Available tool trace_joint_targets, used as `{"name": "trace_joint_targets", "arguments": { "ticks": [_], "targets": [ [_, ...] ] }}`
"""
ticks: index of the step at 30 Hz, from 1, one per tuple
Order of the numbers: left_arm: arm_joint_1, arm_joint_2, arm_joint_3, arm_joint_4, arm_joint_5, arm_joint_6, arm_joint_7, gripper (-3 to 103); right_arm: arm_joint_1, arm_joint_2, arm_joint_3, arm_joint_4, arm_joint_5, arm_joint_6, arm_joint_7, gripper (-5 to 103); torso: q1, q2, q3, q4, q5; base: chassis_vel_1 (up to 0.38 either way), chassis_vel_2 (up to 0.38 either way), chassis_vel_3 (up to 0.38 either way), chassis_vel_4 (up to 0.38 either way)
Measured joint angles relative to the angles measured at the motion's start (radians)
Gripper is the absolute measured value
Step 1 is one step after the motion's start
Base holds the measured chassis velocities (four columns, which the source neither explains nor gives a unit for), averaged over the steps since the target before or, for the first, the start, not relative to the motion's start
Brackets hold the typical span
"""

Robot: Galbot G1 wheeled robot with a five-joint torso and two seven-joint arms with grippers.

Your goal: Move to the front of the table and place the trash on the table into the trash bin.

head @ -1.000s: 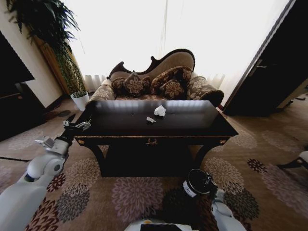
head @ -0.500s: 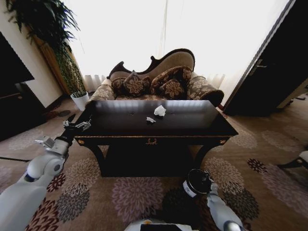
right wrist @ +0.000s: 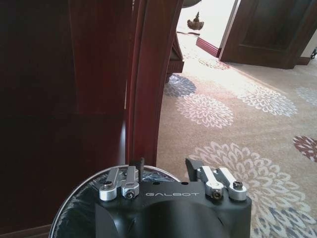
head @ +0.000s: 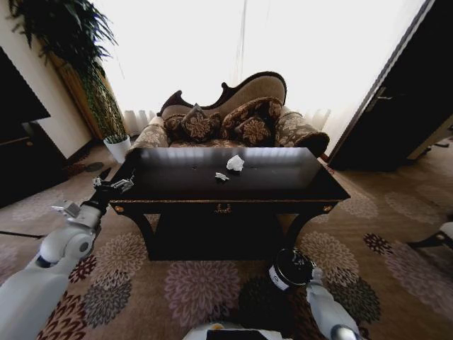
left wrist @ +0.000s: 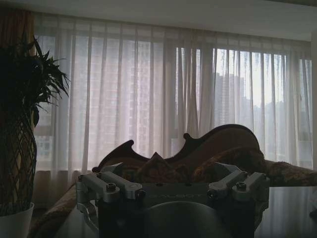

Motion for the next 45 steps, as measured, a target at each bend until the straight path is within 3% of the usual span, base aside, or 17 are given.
{"name": "trace_joint_targets", "arguments": {
  "ticks": [1,4,6,11,14,23,32,45],
  "targets": [
    [0.0,0.0,0.0,0.0,0.0,0.0,0.0,100,0.0,0.0,0.0,0.0,0.0,0.0,0.0,47,0.0,0.0,0.0,0.0,0.0,0.0,0.0,0.0,0.0],
    [0.0,0.0,0.0,0.0,0.0,0.0,0.0,100,-0.019,0.0,0.001,0.029,0.004,-0.004,0.001,63,0.0,0.0,0.0,-0.0001,0.0,0.0,0.0,0.0,0.0],
    [0.0,0.0,0.0,0.0,0.0,0.0,0.0,100,-0.022,0.0,0.001,0.035,0.006,-0.006,0.001,63,0.0,0.0,0.0,0.0,0.0,0.0,0.0,0.0,0.0],
    [0.0,0.0,0.0,0.0,0.0,0.0,0.0,100,-0.1,0.0,-0.012,0.173,0.056,-0.028,0.01,90,0.0,0.0,0.0,0.0,-0.0002,0.0,0.0,0.0,0.0],
    [0.0,0.0,0.0,0.0,0.0,0.0,0.0,100,-0.149,0.013,-0.012,0.238,0.061,-0.019,0.019,99,0.0,0.0,0.0,0.0,-0.0002,0.0,0.0,0.0,0.0],
    [0.0,0.0,0.0,0.0,0.0,0.0,0.0,100,-0.33,0.023,-0.004,0.401,0.09,0.051,0.022,100,0.0,0.0,0.0,-0.0002,0.0001,0.0,0.0,0.0,0.0],
    [0.0,0.0,0.0,0.0,0.0,0.0,0.0,100,-0.625,0.043,-0.016,0.801,0.169,0.075,-0.044,100,0.0,0.0,0.0,0.0,-0.0003,0.0,0.0,0.0,0.0],
    [0.0,0.0,0.0,0.0,0.0,0.0,0.0,100,-0.97,0.151,-0.044,1.306,0.146,0.107,-0.05,100,0.0,0.0,0.0,-0.0001,-0.0003,0.0,0.0,0.0,0.0]
  ]
}}
